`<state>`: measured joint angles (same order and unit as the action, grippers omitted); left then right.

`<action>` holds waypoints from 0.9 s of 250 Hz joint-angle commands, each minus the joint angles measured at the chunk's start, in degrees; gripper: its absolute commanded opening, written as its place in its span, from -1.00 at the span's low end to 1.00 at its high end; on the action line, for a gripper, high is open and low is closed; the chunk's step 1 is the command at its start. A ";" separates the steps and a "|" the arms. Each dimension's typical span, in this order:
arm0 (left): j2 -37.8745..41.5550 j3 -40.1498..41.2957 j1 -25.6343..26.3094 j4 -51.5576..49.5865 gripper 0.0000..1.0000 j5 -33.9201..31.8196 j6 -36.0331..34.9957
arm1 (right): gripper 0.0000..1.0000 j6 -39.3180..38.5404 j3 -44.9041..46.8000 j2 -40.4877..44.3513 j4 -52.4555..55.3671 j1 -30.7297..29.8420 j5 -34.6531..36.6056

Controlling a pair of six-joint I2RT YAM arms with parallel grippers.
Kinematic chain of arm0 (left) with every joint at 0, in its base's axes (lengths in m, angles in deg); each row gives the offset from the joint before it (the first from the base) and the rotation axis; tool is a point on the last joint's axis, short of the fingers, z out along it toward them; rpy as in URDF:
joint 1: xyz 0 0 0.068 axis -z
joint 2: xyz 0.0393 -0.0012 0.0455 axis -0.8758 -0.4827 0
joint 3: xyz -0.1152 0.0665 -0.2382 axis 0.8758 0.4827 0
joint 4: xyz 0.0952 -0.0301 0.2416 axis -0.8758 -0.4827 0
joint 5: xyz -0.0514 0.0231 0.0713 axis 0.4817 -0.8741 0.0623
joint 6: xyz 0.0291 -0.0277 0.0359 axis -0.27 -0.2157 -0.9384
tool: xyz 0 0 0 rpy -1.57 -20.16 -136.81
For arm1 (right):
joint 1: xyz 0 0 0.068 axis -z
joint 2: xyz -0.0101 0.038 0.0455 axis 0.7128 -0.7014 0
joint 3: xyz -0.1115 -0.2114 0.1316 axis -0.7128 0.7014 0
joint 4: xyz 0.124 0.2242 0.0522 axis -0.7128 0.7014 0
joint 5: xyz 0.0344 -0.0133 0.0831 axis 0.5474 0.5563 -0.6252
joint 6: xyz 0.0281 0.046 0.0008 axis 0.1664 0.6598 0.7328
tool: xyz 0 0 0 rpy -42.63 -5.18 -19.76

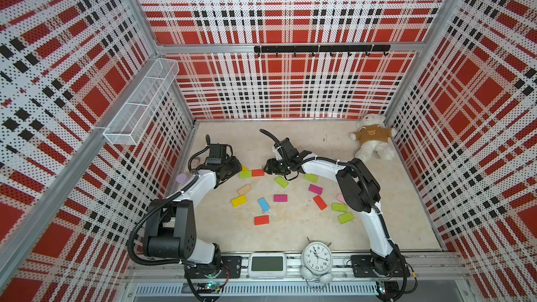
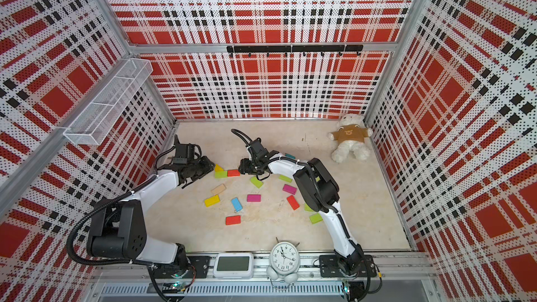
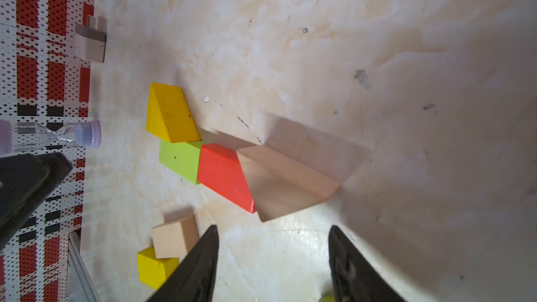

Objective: Assemble a carrot with building blocks
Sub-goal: Adjust the building block at the center of the board.

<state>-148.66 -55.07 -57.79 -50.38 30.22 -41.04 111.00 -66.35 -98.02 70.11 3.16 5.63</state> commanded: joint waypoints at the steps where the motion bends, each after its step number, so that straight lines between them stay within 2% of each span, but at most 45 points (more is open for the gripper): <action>1: -0.44 -1.97 0.28 -0.11 -0.25 -0.33 -0.24 | 0.25 -0.43 -2.55 -1.67 -1.19 0.03 0.44; 111: -1.30 -2.49 0.18 -0.25 -0.26 -0.34 -0.56 | 0.28 -0.65 -8.98 -6.24 0.14 0.30 -0.44; 225: -1.58 -2.50 0.23 -0.19 -0.26 -0.31 -0.59 | 0.29 -1.02 -10.34 -6.86 0.23 0.38 -0.90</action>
<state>-149.77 -56.03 -57.79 -50.40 30.17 -41.15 110.91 -74.57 -103.41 70.92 3.44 5.15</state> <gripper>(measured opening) 0.369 0.644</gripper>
